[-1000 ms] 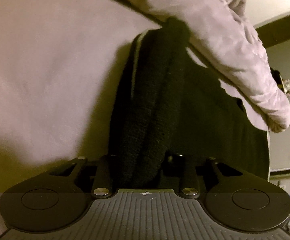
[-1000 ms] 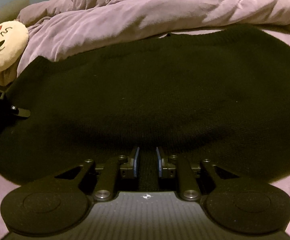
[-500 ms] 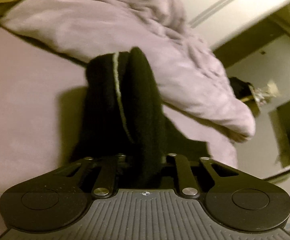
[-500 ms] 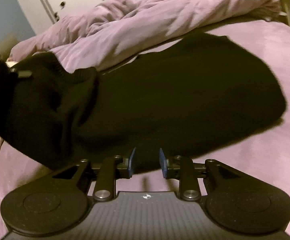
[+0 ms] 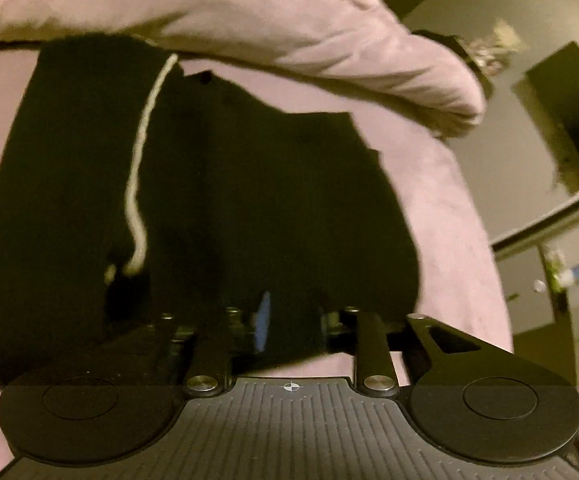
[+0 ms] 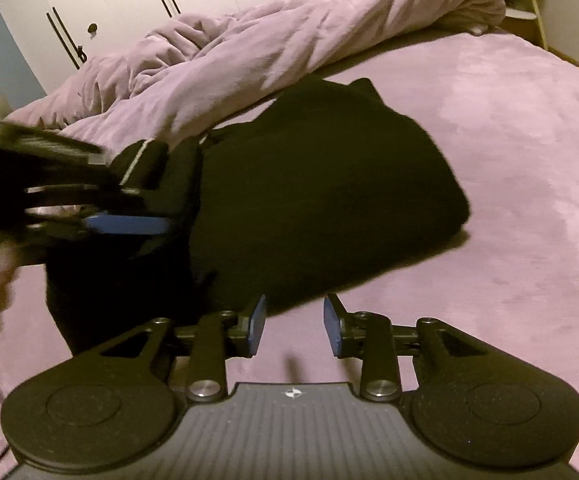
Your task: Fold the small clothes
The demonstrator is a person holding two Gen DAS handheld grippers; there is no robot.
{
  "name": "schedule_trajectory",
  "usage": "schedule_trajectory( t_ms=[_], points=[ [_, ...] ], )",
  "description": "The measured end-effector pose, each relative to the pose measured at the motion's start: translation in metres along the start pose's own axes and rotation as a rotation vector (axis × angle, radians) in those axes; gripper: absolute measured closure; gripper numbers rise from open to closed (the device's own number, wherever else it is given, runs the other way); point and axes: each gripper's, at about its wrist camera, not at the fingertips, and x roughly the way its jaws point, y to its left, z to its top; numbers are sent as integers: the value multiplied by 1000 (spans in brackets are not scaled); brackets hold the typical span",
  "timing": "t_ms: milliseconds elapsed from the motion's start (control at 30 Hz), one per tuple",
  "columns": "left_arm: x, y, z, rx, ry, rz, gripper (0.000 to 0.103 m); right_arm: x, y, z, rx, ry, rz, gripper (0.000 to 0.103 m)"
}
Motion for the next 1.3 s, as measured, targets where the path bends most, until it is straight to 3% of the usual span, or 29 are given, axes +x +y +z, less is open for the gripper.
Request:
schedule_trajectory(
  t_ms=[67,133,233,300,333,400,500,567,633,733,833,900,967,1033,1100,1200,1300],
  points=[
    [-27,5,-5,-3,-38,-16,57,-1,-4,0,2,5,3,71],
    [-54,16,-6,-25,-106,28,48,-2,-2,2,-2,7,12,71],
    [-82,46,-6,-73,-225,165,37,-4,7,7,-12,-11,48,71],
    [-84,72,-8,-153,-241,303,35,-4,20,12,-24,-22,91,71],
    [-82,87,-9,-199,-243,336,35,-2,29,16,-34,-26,117,71],
    [-74,116,-12,-271,-208,371,35,1,44,22,-54,-32,161,68],
    [-50,137,-15,-290,-139,374,34,10,69,31,-76,-27,227,60],
    [-34,146,-17,-282,-90,375,35,20,84,39,-74,-1,275,48],
    [-24,154,-19,-276,-46,358,35,27,97,46,-65,9,301,46],
    [-16,148,-18,-207,-19,345,35,44,112,60,-41,31,333,30],
    [-13,147,-22,-170,4,322,35,77,129,67,-47,109,330,29],
    [-17,149,-25,-183,15,297,35,104,137,68,-39,168,304,31],
    [-21,153,-27,-191,18,281,35,125,140,66,-5,225,311,49],
    [-27,153,-33,-203,21,268,35,135,142,64,21,250,328,60],
    [-32,154,-35,-219,21,264,35,137,148,62,-13,234,308,82],
    [-51,153,-33,-231,-18,261,34,116,161,65,-149,127,264,86],
    [-68,151,-27,-222,-84,264,27,91,159,74,-173,52,233,86]
  ],
)
